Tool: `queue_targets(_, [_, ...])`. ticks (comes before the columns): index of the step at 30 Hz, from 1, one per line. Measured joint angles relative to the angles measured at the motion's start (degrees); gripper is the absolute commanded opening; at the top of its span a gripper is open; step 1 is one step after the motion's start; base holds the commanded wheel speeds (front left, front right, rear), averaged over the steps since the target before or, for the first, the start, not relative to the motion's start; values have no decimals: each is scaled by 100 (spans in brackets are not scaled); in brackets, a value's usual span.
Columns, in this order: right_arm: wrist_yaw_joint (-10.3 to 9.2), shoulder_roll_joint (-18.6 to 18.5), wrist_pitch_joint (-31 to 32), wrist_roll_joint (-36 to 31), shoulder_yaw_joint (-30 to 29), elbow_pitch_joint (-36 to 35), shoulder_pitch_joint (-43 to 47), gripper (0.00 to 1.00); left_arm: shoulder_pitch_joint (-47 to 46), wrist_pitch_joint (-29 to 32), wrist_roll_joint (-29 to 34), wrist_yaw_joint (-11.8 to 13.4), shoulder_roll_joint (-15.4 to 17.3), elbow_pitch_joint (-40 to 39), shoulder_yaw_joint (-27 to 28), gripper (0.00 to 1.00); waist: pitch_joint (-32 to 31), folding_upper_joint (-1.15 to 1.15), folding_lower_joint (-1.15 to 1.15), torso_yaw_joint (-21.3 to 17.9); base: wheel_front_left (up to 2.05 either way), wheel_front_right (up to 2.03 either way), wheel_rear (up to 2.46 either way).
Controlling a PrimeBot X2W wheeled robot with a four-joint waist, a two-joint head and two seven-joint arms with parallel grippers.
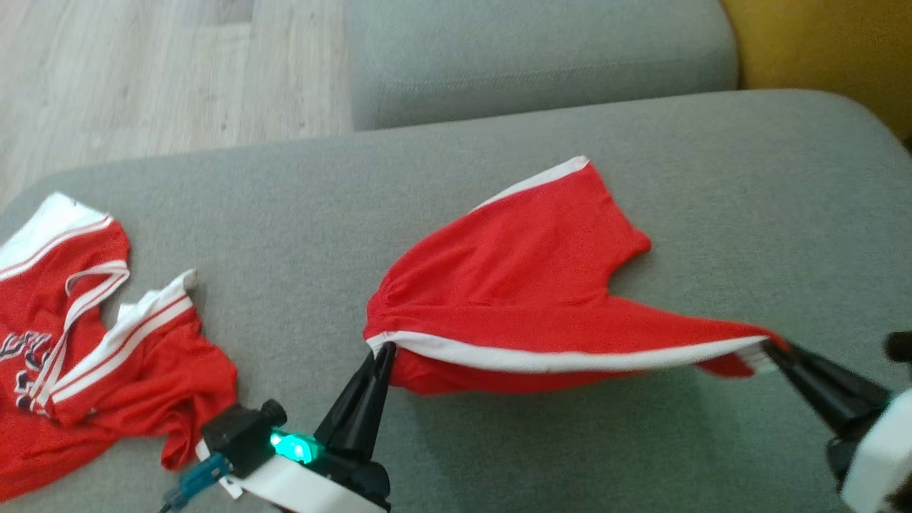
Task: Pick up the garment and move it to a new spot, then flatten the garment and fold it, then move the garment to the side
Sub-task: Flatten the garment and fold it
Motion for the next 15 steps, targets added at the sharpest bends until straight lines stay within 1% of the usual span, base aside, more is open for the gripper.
queue_targets(3, [-1,34,105,-26,-480,-256,250,0,143,119,-111,58,90,-388,-1,0,-118,0,0,-54,0,0,0])
queue_targets(7, [-1,182,302,-145,-956,-658,473,0,318,319,-146,214,301,-943,-1,0,-191,0,0,-139,0,0,0])
queue_targets(12, [-1,390,528,-275,-1291,-1069,806,0,541,597,-145,457,620,-1550,-8,0,-247,0,1,-193,0,0,0])
queue_targets(15, [-1,485,601,-355,-1344,-1165,914,0,634,684,-146,506,700,-1714,-4,0,-240,0,1,-177,0,0,0])
